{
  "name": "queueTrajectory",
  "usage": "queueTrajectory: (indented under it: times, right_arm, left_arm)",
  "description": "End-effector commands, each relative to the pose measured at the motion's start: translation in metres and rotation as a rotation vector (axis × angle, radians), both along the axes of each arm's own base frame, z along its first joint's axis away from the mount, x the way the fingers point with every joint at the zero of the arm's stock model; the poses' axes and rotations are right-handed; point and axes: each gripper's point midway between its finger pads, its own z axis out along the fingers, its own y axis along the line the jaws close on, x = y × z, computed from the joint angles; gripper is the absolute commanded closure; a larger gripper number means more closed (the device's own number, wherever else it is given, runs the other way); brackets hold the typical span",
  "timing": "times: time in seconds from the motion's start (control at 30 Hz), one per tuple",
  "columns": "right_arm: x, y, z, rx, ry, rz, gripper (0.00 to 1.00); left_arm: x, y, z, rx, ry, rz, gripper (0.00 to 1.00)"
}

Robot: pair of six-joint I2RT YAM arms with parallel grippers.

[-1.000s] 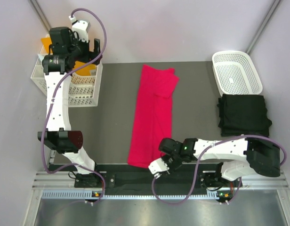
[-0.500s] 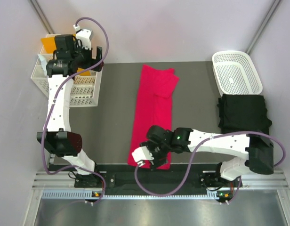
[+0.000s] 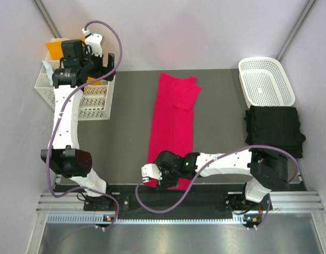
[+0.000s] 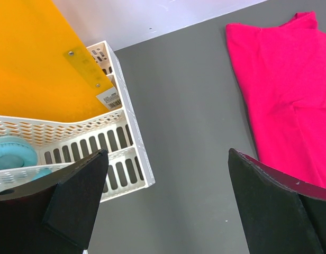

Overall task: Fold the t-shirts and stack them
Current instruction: Fold the tshirt

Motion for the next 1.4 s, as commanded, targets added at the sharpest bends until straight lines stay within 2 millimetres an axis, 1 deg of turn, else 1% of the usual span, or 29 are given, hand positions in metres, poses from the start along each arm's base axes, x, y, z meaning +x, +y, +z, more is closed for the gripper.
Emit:
queueTrajectory:
  times: [0.0,0.2,0.43,0.5,0.53,0.6,0.7,0.73,0.8,0.83,1.03,1.23,1.27,1.37]
  right_arm:
    - [-0.003,0.017,0.008,0.088,-0.004,-0.057,0.30]
    - [-0.022,0.011,0.006,0.078,0.018,-0.042,0.30]
    - [-0.035,0.016,0.001,0.093,0.038,-0.044,0.31]
    - [-0.029,0.015,-0.004,0.088,0.001,-0.066,0.31]
    - [-0.029,0.015,-0.006,0.082,-0.002,-0.067,0.31]
    - [-0.025,0.014,-0.008,0.081,-0.018,-0.080,0.32]
    - [-0.021,0.007,-0.010,0.074,-0.040,-0.094,0.32]
    - [-0.021,0.002,-0.015,0.061,-0.044,-0.098,0.32]
    - [-0.018,0.001,-0.019,0.069,-0.054,-0.116,0.32]
    - [-0.020,0.000,-0.020,0.064,-0.047,-0.116,0.32]
    - [-0.018,0.001,-0.027,0.065,-0.046,-0.153,0.32]
    - [-0.016,0.010,-0.027,0.071,-0.043,-0.174,0.32]
    - [-0.016,0.008,-0.034,0.046,-0.040,-0.182,0.31]
    - [-0.020,0.009,-0.039,0.029,-0.021,-0.191,0.32]
  left_arm:
    - [-0.004,0.003,0.032,0.014,-0.108,0.008,0.01]
    - [-0.002,0.004,0.034,0.019,-0.112,0.008,0.01]
    - [0.002,0.009,0.035,0.048,-0.109,0.015,0.01]
    - [0.002,0.008,0.036,0.046,-0.111,0.014,0.01]
    - [0.002,0.008,0.036,0.042,-0.112,0.014,0.01]
    - [0.002,0.007,0.037,0.038,-0.115,0.012,0.01]
    - [0.002,0.006,0.036,0.038,-0.111,0.008,0.01]
    - [0.002,0.006,0.035,0.038,-0.111,0.004,0.01]
    - [0.003,0.006,0.036,0.039,-0.116,0.006,0.01]
    - [0.003,0.006,0.035,0.038,-0.114,0.006,0.01]
    - [0.005,0.007,0.038,0.037,-0.122,0.012,0.01]
    - [0.004,0.007,0.037,0.039,-0.126,0.013,0.01]
    - [0.004,0.008,0.035,0.041,-0.123,0.013,0.01]
    - [0.005,0.008,0.034,0.044,-0.125,0.014,0.01]
